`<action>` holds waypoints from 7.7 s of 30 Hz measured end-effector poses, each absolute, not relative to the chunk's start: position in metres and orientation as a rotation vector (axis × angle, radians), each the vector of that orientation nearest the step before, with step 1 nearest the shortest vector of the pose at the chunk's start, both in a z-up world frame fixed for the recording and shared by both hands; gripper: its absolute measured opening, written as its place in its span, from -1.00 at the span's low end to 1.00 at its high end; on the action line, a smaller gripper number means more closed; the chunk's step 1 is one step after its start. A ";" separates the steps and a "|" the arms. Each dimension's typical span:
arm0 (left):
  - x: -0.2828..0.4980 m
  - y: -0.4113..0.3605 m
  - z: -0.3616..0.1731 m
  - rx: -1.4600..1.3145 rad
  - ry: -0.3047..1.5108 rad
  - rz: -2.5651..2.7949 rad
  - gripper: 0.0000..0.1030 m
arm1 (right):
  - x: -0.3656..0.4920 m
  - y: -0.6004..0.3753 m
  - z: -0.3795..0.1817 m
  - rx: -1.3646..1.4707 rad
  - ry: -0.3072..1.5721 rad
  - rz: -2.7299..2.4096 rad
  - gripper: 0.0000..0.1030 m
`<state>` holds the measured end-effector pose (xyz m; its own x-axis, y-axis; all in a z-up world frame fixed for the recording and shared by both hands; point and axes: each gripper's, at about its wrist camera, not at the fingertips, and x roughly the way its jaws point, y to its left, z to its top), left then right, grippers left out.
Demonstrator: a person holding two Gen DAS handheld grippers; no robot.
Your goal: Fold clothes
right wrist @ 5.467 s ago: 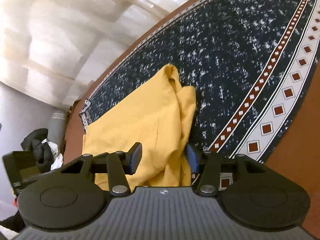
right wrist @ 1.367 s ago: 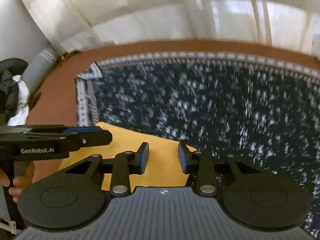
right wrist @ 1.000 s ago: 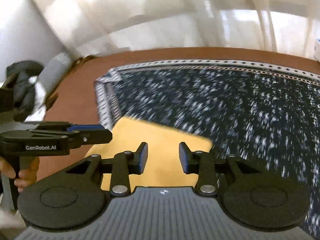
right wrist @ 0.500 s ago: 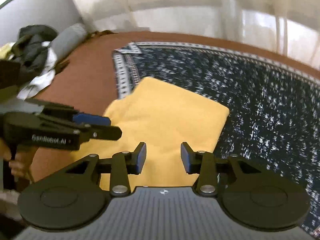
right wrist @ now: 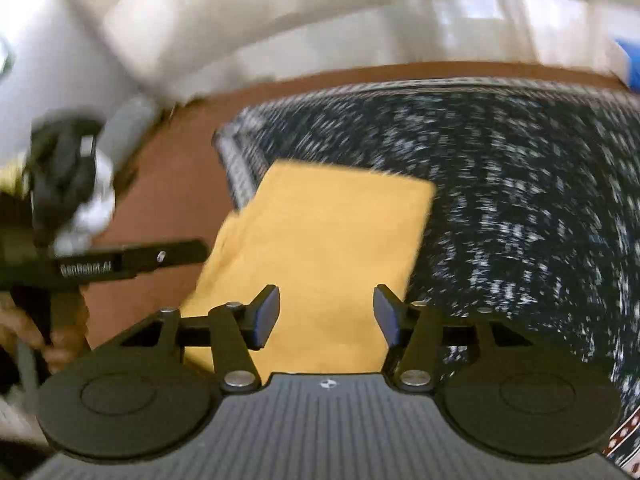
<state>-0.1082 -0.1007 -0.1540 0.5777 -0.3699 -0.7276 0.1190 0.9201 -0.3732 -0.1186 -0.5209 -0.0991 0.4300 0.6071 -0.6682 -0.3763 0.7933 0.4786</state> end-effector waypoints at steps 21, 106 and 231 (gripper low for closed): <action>-0.076 -0.085 -0.195 -0.598 1.051 -0.407 0.38 | -0.082 -0.537 -0.157 0.690 1.130 0.558 0.21; -0.079 -0.606 -0.039 -0.301 0.773 -0.870 -0.76 | -0.075 -0.977 0.003 0.568 0.614 0.265 -0.70; -0.080 -0.818 -0.055 0.037 0.830 -0.436 1.00 | -0.010 -1.066 -0.048 0.099 0.794 0.227 1.00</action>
